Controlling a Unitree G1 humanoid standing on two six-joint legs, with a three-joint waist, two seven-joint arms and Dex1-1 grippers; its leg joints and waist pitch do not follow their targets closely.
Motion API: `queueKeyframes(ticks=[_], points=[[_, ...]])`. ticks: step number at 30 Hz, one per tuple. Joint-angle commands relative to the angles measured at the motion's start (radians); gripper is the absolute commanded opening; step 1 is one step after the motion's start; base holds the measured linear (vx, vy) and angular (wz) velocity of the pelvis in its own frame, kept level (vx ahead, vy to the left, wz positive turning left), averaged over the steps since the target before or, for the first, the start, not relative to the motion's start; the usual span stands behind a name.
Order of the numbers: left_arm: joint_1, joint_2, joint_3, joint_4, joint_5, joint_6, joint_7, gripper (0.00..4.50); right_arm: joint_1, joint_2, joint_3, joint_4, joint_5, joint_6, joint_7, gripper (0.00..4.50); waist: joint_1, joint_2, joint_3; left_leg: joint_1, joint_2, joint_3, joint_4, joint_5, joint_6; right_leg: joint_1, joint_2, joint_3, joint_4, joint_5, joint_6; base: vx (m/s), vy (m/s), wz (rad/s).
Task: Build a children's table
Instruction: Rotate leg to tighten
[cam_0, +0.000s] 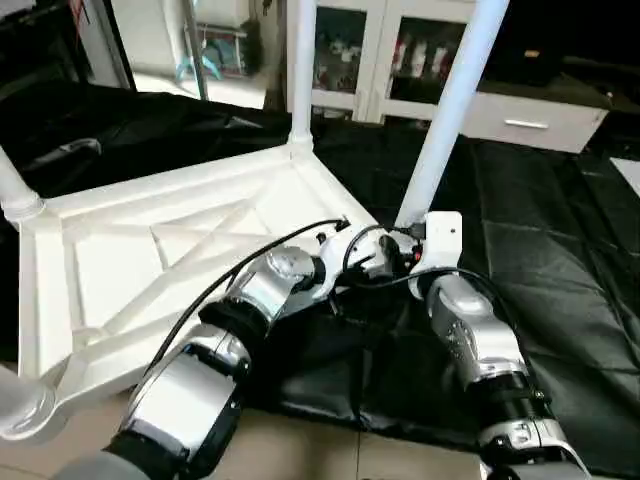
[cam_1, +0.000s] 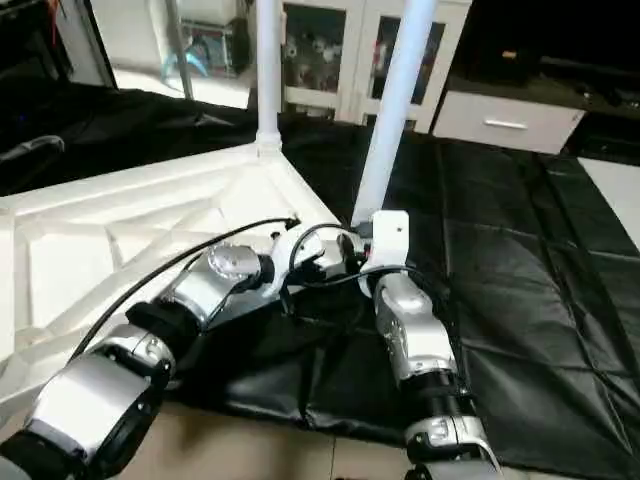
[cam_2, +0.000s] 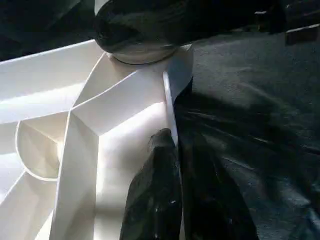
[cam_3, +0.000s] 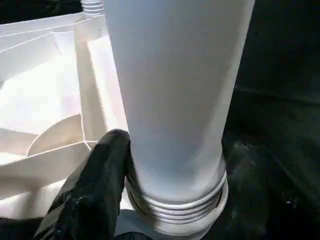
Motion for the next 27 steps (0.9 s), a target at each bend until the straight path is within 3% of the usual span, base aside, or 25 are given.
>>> queueKeyframes(ticks=[1,10,11,12,13,15,18,20,21,24,27], points=[[-0.024,-0.042,-0.049,-0.011,0.02,-0.075,-0.051,0.0,0.014,0.001,0.028,-0.021,0.013,0.002,0.044,3.09,0.006,0.004,-0.062,0.007,0.018,0.002,-0.08,-0.287,0.022,0.045,-0.044,0.033,-0.058,-0.259,-0.202,0.0,0.0,0.0],[-0.046,-0.05,-0.06,0.035,0.042,-0.217,-0.061,0.0,0.131,-0.09,-0.016,-0.268,0.018,0.008,0.071,3.74,0.038,0.002,-0.07,0.007,0.02,0.009,-0.07,-0.136,0.069,0.053,-0.043,0.036,-0.037,-0.096,-0.226,0.0,0.0,0.0],[-0.047,-0.054,-0.065,0.045,0.046,-0.249,-0.061,0.0,0.173,-0.124,-0.018,-0.341,0.048,0.031,0.128,3.74,0.042,-0.005,-0.068,0.008,0.023,0.011,-0.071,-0.126,0.078,0.051,-0.044,0.037,-0.034,-0.083,-0.229,0.0,0.0,0.0],[-0.048,-0.056,-0.069,0.051,0.049,-0.27,-0.061,0.0,0.2,-0.147,-0.02,-0.39,0.071,0.05,0.17,3.74,0.048,-0.006,-0.068,0.007,0.022,0.012,-0.07,-0.13,0.086,0.054,-0.044,0.037,-0.035,-0.088,-0.225,0.0,0.0,0.0],[-0.047,-0.059,-0.068,0.054,0.048,-0.276,-0.053,0.0,0.228,-0.173,-0.021,-0.437,0.097,0.067,0.216,3.74,0.059,-0.007,-0.066,0.019,0.025,0.017,-0.068,-0.151,0.104,0.047,-0.044,0.039,-0.037,-0.093,-0.225,0.0,0.0,0.0],[-0.047,-0.062,-0.063,0.06,0.044,-0.307,-0.044,0.0,0.294,-0.268,0.002,-0.532,0.141,0.099,0.354,3.74,0.066,-0.016,-0.063,0.008,0.028,0.017,-0.071,-0.167,0.118,0.053,-0.05,0.038,-0.041,-0.155,-0.201,0.0,0.0,0.0],[-0.046,-0.06,-0.06,0.068,0.045,-0.356,-0.035,0.0,0.344,-0.351,0.005,-0.578,0.168,0.116,0.449,3.74,0.062,-0.025,-0.06,0.004,0.025,0.018,-0.072,-0.215,0.107,0.047,-0.056,0.034,-0.057,-0.313,-0.153,0.0,0.0,0.0],[-0.046,-0.058,-0.061,0.07,0.048,-0.372,-0.027,0.0,0.358,-0.377,0.001,-0.583,0.173,0.116,0.478,3.74,0.063,-0.024,-0.06,0.007,0.026,0.018,-0.071,-0.223,0.101,0.042,-0.054,0.035,-0.06,-0.335,-0.144,0.0,0.0,0.0],[-0.048,-0.059,-0.052,0.08,0.049,-0.379,-0.009,0.0,0.378,-0.411,-0.001,-0.585,0.176,0.116,0.518,3.74,0.063,-0.03,-0.06,0.001,0.025,0.018,-0.071,-0.22,0.103,0.044,-0.055,0.033,-0.058,-0.341,-0.139,0.0,0.0,0.0],[-0.051,-0.056,-0.044,0.095,0.049,-0.397,0.011,0.0,0.401,-0.459,0.006,-0.594,0.18,0.13,0.563,3.74,0.063,-0.033,-0.059,-0.005,0.024,0.016,-0.069,-0.214,0.113,0.044,-0.057,0.032,-0.062,-0.364,-0.121,0.0,0.0,0.0],[-0.029,-0.047,-0.019,0.078,-0.002,-0.409,-0.104,0.0,0.406,-0.481,0.013,-0.576,0.164,0.119,0.582,3.74,0.063,-0.034,-0.06,-0.006,0.023,0.016,-0.068,-0.198,0.11,0.041,-0.056,0.031,-0.062,-0.372,-0.121,0.0,0.0,0.0]])
